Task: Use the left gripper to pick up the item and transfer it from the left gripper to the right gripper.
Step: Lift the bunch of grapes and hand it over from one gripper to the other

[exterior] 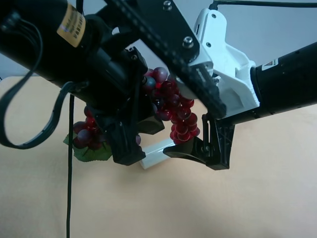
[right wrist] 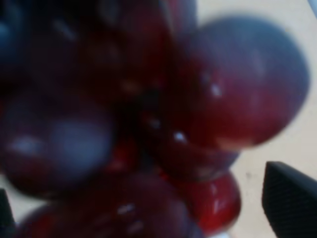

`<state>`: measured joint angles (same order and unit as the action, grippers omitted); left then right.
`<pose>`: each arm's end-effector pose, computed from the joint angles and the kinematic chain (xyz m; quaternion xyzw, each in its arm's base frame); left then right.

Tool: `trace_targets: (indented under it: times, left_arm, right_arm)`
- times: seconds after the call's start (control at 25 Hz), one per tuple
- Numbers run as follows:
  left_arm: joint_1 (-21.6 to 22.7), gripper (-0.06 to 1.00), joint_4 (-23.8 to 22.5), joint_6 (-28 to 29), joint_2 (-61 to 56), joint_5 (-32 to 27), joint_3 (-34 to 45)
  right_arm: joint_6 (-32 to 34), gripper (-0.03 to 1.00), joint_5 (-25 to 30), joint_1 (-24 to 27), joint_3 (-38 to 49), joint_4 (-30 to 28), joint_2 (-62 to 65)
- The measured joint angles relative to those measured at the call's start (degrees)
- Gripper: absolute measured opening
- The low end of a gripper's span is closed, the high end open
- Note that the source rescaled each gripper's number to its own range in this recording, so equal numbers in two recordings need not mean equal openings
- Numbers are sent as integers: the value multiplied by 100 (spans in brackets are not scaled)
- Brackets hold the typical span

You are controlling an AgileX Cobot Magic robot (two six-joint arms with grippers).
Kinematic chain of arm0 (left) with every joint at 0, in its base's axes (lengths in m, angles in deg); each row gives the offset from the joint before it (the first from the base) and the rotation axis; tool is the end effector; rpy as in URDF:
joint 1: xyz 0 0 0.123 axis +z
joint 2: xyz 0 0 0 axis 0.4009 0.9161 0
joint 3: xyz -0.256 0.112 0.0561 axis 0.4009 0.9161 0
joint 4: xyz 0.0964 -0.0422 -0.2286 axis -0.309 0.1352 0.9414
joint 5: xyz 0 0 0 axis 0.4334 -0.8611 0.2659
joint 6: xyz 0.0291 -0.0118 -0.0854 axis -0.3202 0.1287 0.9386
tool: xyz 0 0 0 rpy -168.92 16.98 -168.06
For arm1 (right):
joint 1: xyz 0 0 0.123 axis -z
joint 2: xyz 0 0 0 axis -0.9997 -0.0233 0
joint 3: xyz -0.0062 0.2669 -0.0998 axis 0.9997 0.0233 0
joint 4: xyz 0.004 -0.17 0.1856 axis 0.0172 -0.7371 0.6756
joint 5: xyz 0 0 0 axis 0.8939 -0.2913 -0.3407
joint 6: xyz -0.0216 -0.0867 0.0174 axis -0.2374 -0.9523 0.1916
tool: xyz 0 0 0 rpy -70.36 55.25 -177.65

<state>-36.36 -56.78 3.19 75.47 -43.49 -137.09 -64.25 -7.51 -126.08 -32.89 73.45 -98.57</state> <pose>0.1504 -0.2504 0.3205 0.5896 0.7362 -0.0925 0.3191 0.1758 0.1715 0.2652 -0.5828 0.6926 0.1601 0.3937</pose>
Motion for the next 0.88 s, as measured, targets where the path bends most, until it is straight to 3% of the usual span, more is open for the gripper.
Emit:
trace_targets:
  times: [0.28,0.56,0.64,0.68,0.72,0.8,0.88]
  left_arm:
    - [0,0,808,-624,-163,61,0]
    - [0,0,872,-765,-163,78,0]
    - [0,0,866,-783,-168,78,0]
    - [0,0,860,-783,-168,78,0]
    - [0,0,853,-783,-169,78,0]
    - [0,0,847,-783,-169,114,0]
    - [0,0,847,-783,-169,134,5]
  right_arm:
    - [-133,100,-161,0,0,234,0]
    - [-790,99,-131,0,0,1054,0]
    - [-859,83,-37,0,0,1208,0]
    - [-875,69,4,0,0,1238,0]
    - [-874,52,24,0,0,1256,0]
    - [-874,10,36,0,0,1265,0]
    - [-874,4,-17,0,0,1259,0]
